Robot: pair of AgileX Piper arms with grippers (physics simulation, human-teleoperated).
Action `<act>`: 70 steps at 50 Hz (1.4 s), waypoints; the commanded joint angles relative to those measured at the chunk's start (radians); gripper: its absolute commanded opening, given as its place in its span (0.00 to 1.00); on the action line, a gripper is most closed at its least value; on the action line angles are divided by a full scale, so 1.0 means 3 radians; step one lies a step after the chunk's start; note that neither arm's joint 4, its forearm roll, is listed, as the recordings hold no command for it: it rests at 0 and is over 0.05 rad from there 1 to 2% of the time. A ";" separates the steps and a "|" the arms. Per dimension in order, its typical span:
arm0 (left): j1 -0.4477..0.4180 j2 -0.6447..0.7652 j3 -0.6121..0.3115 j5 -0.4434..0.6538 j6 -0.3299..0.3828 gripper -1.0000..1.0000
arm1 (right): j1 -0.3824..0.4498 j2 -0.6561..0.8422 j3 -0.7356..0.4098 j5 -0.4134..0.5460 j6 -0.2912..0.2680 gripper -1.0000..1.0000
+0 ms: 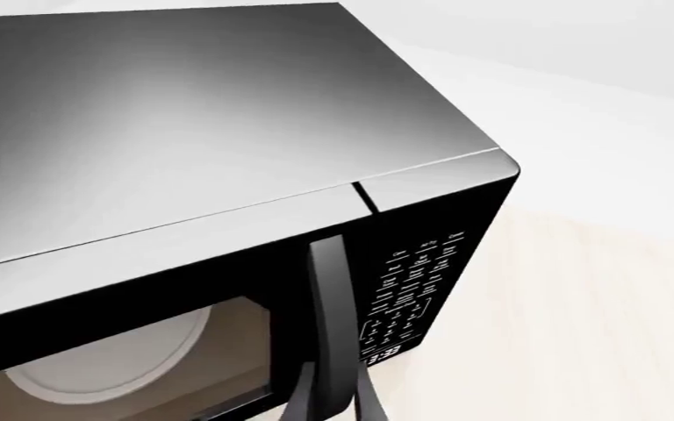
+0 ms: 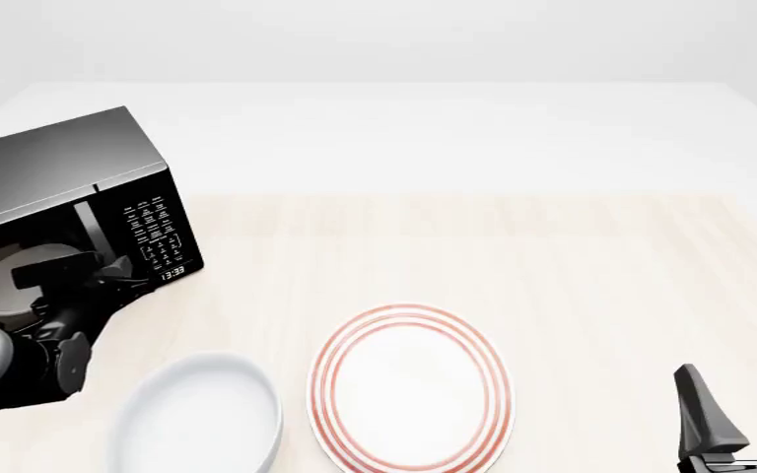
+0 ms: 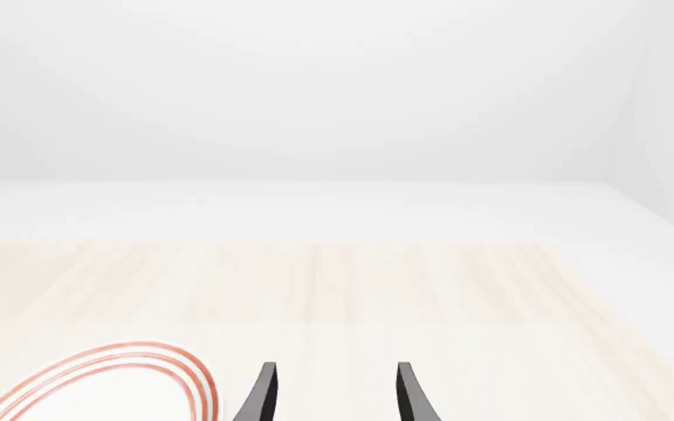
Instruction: Open the microwave.
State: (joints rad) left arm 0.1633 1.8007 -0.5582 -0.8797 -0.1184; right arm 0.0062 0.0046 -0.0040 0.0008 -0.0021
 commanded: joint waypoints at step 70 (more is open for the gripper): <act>-0.0269 -0.0824 0.0835 -0.0587 -0.0136 0.00 | -0.0001 0.0000 0.0000 0.0000 0.0001 1.00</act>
State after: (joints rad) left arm 0.1148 1.6552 -0.3084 -0.9871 -0.1370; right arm 0.0061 0.0046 -0.0040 0.0008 -0.0020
